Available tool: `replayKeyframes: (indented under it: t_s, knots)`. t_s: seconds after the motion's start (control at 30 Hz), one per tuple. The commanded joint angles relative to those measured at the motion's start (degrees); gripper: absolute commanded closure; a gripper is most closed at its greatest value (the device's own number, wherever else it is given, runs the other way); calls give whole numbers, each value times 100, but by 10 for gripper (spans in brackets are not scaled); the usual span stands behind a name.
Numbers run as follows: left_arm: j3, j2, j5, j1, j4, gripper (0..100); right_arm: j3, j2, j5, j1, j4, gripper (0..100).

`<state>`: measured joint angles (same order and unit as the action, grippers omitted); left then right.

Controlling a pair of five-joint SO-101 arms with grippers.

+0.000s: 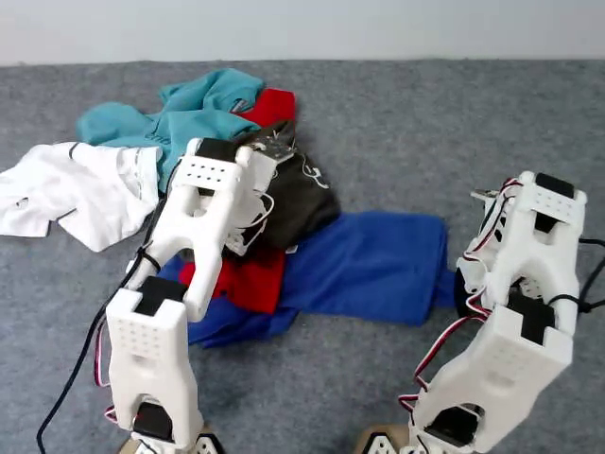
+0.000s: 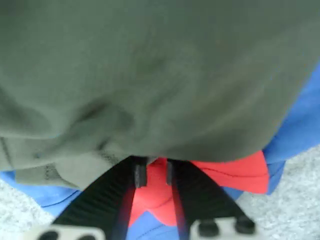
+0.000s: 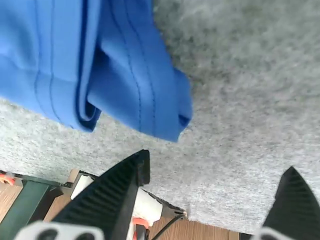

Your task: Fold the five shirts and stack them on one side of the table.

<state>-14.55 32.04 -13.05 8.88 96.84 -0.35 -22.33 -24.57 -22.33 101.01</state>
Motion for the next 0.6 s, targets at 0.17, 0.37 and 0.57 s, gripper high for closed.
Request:
replayKeyframes:
  t_s: [0.17,0.37,0.57]
  knots:
    - [-31,35,-695,-114,378,916,9,374,-53,22,171,604]
    - [-22,26,-905,-211,378,915,9,374,-53,22,171,604]
    - [-215,26,-862,-440,369,916,9,365,-53,22,154,604]
